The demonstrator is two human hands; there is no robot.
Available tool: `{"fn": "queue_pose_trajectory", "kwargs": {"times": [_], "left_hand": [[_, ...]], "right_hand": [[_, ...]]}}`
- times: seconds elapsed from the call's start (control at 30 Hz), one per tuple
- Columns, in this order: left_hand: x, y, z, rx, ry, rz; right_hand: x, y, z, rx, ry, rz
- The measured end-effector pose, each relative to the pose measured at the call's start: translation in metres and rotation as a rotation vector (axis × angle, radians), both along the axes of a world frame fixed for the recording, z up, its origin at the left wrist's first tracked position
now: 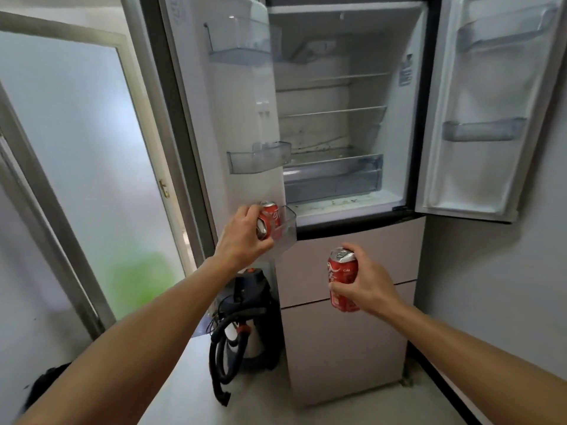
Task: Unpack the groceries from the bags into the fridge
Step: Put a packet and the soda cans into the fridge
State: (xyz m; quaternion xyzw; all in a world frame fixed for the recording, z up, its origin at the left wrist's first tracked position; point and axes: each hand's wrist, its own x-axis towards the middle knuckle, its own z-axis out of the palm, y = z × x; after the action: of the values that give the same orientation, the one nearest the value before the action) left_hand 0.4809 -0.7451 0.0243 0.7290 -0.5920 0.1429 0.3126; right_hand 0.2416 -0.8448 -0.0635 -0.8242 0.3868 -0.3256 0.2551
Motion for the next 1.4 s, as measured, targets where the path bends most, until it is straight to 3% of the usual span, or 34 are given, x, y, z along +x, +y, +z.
{"fn": "queue_pose_trajectory", "kwargs": {"times": [0.27,0.5,0.73,0.9,1.0,1.17,1.3,1.4], "left_hand": [[0.022,-0.081,-0.008,0.115,-0.123,0.178],[0.033,-0.111,-0.008,0.332,-0.020,0.413],[0.042,-0.129,-0.001,0.557,-0.034,0.542],[0.043,-0.129,-0.008,0.551,-0.152,0.554],[0.043,-0.120,-0.028,0.416,-0.284,0.510],[0.044,-0.099,-0.068,0.180,-0.468,0.469],[0.043,-0.097,-0.077,0.102,-0.466,0.456],[0.044,-0.099,-0.079,0.084,-0.449,0.435]], "right_hand": [[0.041,-0.111,0.007,-0.005,-0.019,0.178],[0.075,-0.186,0.040,0.010,-0.117,0.319],[0.112,-0.208,0.116,0.069,-0.444,0.407],[0.144,-0.211,0.206,0.093,-0.745,0.440],[0.170,-0.206,0.249,0.057,-0.826,0.448],[0.220,-0.189,0.268,-0.062,-0.597,0.461],[0.249,-0.178,0.253,-0.280,-0.299,0.380],[0.261,-0.177,0.245,-0.365,-0.183,0.318]]}}
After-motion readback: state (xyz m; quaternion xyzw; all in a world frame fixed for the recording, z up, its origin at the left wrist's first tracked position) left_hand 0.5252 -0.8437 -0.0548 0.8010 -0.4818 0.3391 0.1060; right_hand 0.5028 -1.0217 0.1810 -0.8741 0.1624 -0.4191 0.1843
